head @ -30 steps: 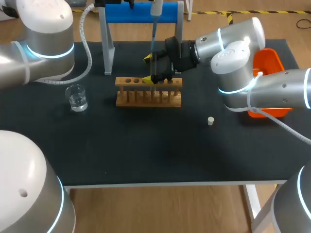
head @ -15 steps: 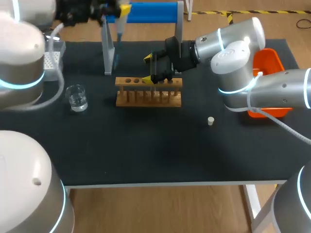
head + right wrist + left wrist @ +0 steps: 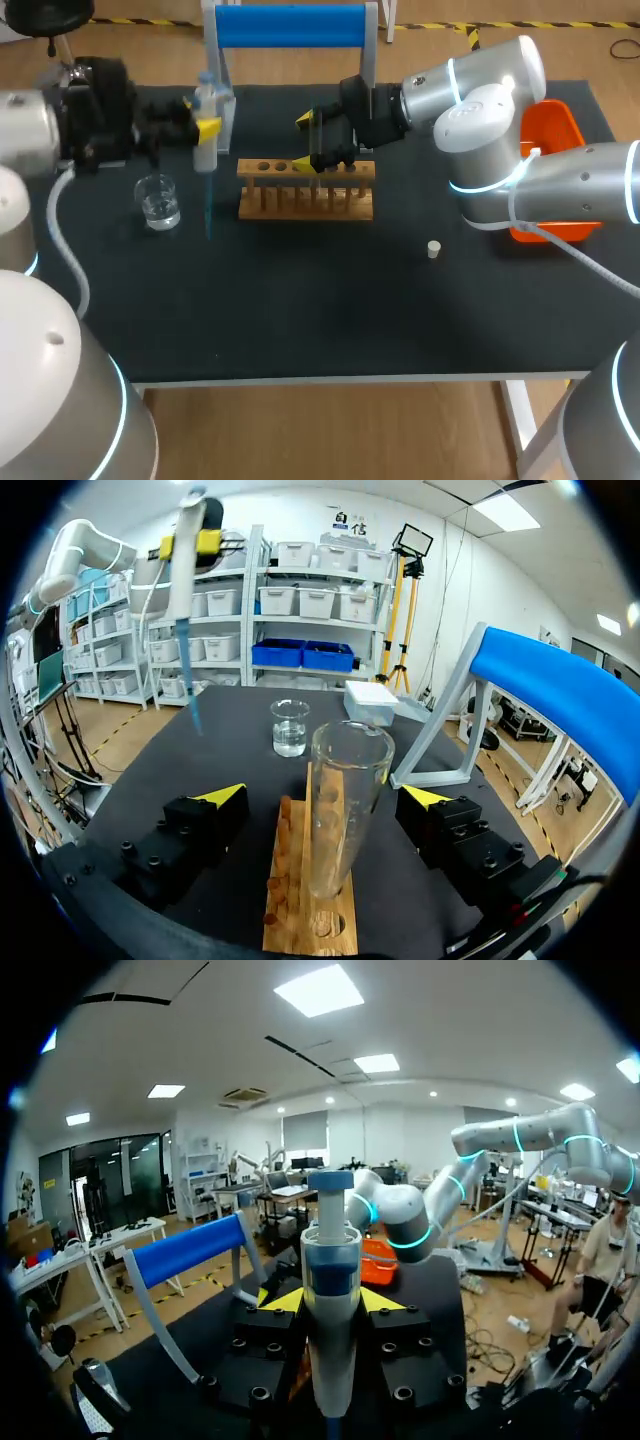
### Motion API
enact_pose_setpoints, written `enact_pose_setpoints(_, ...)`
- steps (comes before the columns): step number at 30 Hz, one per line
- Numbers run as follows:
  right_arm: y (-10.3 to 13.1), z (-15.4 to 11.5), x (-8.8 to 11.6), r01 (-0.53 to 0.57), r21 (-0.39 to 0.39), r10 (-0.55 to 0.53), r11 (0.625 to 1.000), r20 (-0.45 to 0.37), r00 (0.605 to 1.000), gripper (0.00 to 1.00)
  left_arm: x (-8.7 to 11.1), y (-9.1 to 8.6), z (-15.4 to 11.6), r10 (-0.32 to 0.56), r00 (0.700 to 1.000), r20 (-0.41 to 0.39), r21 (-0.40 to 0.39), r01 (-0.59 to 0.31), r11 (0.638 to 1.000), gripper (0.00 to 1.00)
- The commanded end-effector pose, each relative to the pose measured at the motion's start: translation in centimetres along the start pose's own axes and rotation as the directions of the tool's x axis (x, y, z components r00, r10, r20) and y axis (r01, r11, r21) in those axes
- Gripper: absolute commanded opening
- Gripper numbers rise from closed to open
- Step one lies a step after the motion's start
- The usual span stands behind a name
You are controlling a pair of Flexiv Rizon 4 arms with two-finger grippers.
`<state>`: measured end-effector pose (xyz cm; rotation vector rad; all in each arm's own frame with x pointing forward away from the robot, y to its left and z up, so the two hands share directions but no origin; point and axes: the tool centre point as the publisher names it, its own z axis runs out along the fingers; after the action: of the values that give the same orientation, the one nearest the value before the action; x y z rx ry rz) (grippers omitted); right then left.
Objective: Invert the test tube, pick up the pipette, mount the tip to pipette, aspirate from beaker and dispense into the tube, eject the tip, return the pipette, and cap with the stopper.
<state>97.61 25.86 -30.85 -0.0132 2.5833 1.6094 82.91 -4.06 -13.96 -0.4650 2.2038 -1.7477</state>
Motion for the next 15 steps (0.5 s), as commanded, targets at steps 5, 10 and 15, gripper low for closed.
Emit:
enact_pose_setpoints(5,0.0,-0.1,-0.1,-0.001,0.003,0.001,1.000,-0.003,1.000,1.00,2.9,-0.1,1.2,0.034,0.997,-0.068,0.065,-0.030,0.997,0.00)
enact_pose_setpoints(10,0.0,-0.1,-0.1,-0.001,0.003,0.001,1.000,-0.003,1.000,1.00,4.3,-0.9,3.0,0.050,0.993,-0.105,0.068,-0.043,0.997,0.00)
enact_pose_setpoints(15,0.0,-0.1,-0.1,-0.001,0.003,0.001,1.000,-0.003,1.000,1.00,5.4,-1.4,4.9,0.036,0.989,-0.145,0.081,-0.025,0.996,0.00)
